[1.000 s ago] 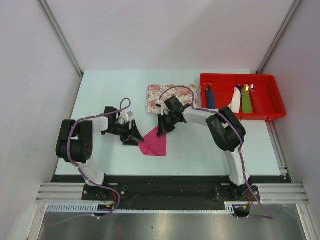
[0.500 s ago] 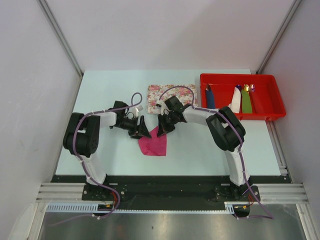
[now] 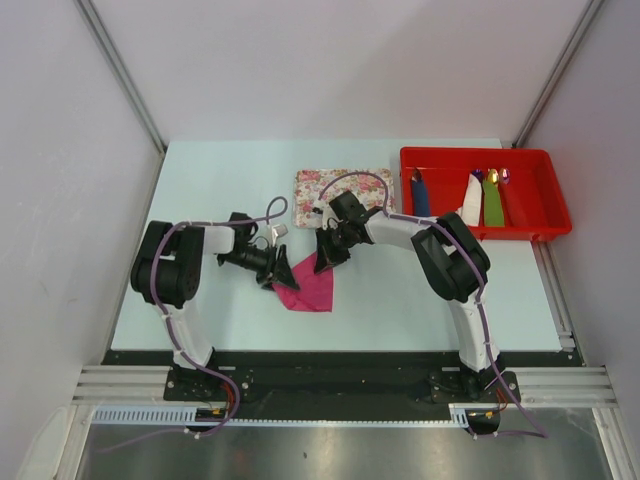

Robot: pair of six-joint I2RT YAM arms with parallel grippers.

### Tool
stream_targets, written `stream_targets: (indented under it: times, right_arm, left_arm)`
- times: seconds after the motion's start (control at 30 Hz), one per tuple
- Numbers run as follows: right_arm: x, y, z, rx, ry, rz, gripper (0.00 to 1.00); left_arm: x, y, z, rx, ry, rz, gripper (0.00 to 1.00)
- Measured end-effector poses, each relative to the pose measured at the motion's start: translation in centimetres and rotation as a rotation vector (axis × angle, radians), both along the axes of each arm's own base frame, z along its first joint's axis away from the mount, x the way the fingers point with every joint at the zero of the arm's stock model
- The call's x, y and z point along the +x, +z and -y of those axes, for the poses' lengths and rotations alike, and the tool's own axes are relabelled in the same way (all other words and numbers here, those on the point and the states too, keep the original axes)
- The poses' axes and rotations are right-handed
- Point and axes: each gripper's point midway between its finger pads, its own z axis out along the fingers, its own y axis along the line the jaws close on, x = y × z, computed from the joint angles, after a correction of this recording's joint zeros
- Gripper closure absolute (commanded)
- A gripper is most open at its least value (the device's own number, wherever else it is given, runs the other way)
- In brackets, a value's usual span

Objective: Place the utensils on the paper napkin and roll it up

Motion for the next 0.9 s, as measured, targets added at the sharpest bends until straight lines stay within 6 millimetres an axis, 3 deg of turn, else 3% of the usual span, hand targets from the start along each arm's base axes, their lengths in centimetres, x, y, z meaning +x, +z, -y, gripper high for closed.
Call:
stream_targets:
  times: [0.23, 0.37, 0.53, 0.8, 0.9]
  right_arm:
    - [0.0, 0.0, 0.0, 0.0, 0.0, 0.0, 0.98]
    - [0.0, 0.0, 0.0, 0.0, 0.0, 0.0, 0.98]
    - [0.0, 0.0, 0.0, 0.0, -0.002, -0.002, 0.98]
    - [0.0, 0.0, 0.0, -0.001, -0.005, -0.005, 0.98]
    - [0.0, 0.0, 0.0, -0.001, -0.005, -0.005, 0.98]
  left_arm:
    - [-0.6, -0.3, -1.5, 0.028, 0.066, -0.068, 0.77]
    - [0.0, 1.3, -1.3, 0.018, 0.091, -0.024, 0.83]
    - [0.6, 3.4, 0.7, -0.025, 0.079, 0.044, 0.84]
    - [-0.4, 3.9, 4.5, -0.048, 0.012, 0.057, 0.83]
    - [-0.6, 3.0, 5.7, -0.03, -0.004, 0.059, 0.82]
